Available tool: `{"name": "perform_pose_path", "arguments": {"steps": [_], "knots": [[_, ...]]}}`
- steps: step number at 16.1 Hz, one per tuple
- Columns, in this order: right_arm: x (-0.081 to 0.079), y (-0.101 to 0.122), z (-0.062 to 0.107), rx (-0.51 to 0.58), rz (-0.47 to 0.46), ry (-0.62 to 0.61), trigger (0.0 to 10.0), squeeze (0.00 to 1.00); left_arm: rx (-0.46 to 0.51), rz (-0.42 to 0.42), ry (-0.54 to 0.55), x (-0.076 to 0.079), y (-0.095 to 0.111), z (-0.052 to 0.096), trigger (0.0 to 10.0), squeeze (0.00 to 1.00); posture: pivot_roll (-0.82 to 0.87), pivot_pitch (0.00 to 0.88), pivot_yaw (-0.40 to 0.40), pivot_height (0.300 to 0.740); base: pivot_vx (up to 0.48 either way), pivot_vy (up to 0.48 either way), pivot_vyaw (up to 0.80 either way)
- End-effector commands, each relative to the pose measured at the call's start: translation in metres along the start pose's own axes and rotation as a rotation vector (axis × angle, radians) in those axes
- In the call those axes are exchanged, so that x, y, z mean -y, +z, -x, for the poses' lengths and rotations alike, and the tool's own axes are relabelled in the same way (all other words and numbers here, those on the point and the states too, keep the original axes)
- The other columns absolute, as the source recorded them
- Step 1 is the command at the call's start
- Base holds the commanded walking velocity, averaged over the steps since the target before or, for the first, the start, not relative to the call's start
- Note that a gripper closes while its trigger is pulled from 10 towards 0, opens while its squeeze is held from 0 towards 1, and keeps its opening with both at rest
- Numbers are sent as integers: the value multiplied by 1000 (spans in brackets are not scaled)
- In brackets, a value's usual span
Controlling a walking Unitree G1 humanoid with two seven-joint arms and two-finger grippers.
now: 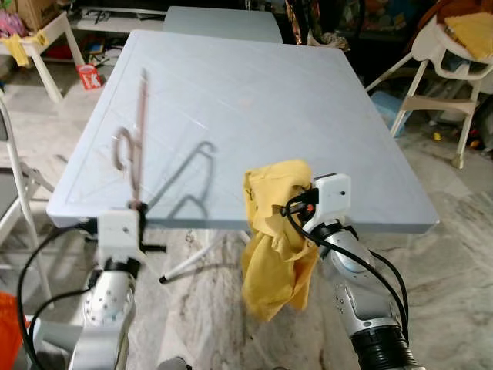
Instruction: Hang hanger
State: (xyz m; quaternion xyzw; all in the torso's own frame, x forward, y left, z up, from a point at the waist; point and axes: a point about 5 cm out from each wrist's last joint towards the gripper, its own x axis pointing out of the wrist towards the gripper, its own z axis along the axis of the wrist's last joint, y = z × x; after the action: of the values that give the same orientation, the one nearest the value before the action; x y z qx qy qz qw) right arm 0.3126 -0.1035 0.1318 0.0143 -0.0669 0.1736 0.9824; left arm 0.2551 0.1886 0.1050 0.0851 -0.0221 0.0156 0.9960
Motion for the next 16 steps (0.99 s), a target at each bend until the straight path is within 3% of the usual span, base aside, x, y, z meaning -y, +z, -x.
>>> {"name": "perform_pose_path", "arguments": {"steps": [1, 7, 9, 10, 12, 14, 15, 16], "knots": [[0, 6, -4, 12, 6, 22, 10000, 0, 118, -70, -11, 0, 14, 5, 10000, 0, 124, 163, -144, 740, 0, 0, 0], [-1, 12, -17, -1, 3, 96, 10000, 0, 147, -50, -11, 6, 23, 8, 10000, 0, 145, 173, -153, 740, 0, 0, 0], [-10, 16, -32, -16, -19, 150, 10000, 0, 140, -53, -21, 6, 20, 9, 10000, 0, 147, 176, -146, 740, 0, 0, 0], [-21, 33, -56, 13, 17, 234, 10000, 0, 143, -63, -36, 8, 21, 8, 10000, 0, 151, 175, -140, 740, 0, 0, 0], [-25, 62, -86, 53, 49, 267, 10000, 0, 155, -67, -57, 11, 25, 5, 10000, 0, 158, 171, -131, 740, 0, 0, 0], [-26, 122, -121, 134, 118, 264, 10000, 0, 172, -71, -58, 12, 30, 2, 10000, 0, 173, 169, -127, 740, 0, 0, 0], [-25, 141, -128, 152, 122, 250, 10000, 0, 176, -73, -55, 11, 31, 2, 10000, 0, 186, 165, -130, 740, 0, 0, 0], [-25, 145, -129, 153, 121, 245, 10000, 0, 176, -74, -54, 11, 31, 2, 10000, 0, 186, 165, -130, 740, 0, 0, 0]]}}
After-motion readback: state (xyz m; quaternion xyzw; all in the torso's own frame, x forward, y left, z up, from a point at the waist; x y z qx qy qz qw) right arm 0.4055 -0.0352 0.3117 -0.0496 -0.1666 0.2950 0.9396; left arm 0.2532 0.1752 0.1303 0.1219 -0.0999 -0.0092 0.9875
